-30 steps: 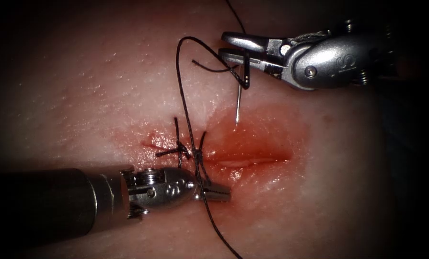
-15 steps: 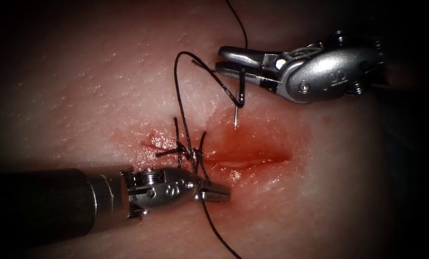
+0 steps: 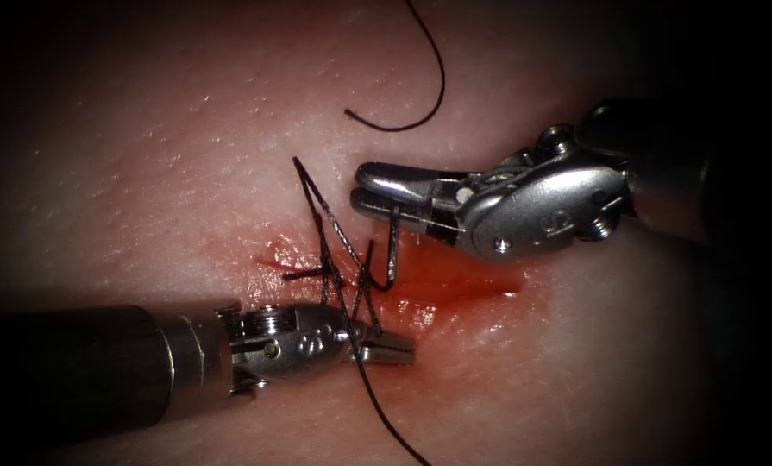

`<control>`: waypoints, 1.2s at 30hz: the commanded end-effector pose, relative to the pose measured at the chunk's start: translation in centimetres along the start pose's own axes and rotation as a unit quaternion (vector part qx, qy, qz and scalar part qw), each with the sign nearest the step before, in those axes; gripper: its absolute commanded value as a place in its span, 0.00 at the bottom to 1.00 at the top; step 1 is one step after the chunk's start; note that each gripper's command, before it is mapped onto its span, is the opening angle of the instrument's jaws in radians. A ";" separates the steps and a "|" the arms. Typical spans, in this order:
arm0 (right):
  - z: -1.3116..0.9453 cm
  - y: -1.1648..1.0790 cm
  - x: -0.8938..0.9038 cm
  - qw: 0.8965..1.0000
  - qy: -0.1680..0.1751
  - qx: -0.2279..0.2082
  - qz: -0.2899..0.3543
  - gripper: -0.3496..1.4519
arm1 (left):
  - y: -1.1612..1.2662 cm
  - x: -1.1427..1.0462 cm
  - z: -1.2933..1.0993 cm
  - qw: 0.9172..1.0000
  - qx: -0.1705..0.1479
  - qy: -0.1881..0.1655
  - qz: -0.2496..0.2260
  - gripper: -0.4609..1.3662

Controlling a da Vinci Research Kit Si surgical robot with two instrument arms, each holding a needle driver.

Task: Wound Closure
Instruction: Use the right gripper to insert the needle through the top of the skin

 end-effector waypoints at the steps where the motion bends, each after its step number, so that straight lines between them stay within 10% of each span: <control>1: -0.01 -0.04 -0.01 1.000 -0.004 -0.005 0.009 0.00 | 0.00 0.00 -0.01 1.000 -0.004 0.000 0.000 0.06; 9: -0.20 -0.30 -0.12 0.999 -0.028 -0.014 0.042 0.00 | 0.01 0.00 -0.01 1.000 -0.004 0.000 0.000 0.06; 20: -0.12 0.10 -0.23 0.992 -0.048 -0.025 0.117 0.00 | 0.02 -0.01 0.00 1.000 -0.003 0.000 0.000 0.06; 36: 0.03 0.86 -0.51 0.939 -0.079 -0.064 0.330 0.00 | 0.04 -0.05 0.03 1.000 -0.002 0.000 -0.001 0.06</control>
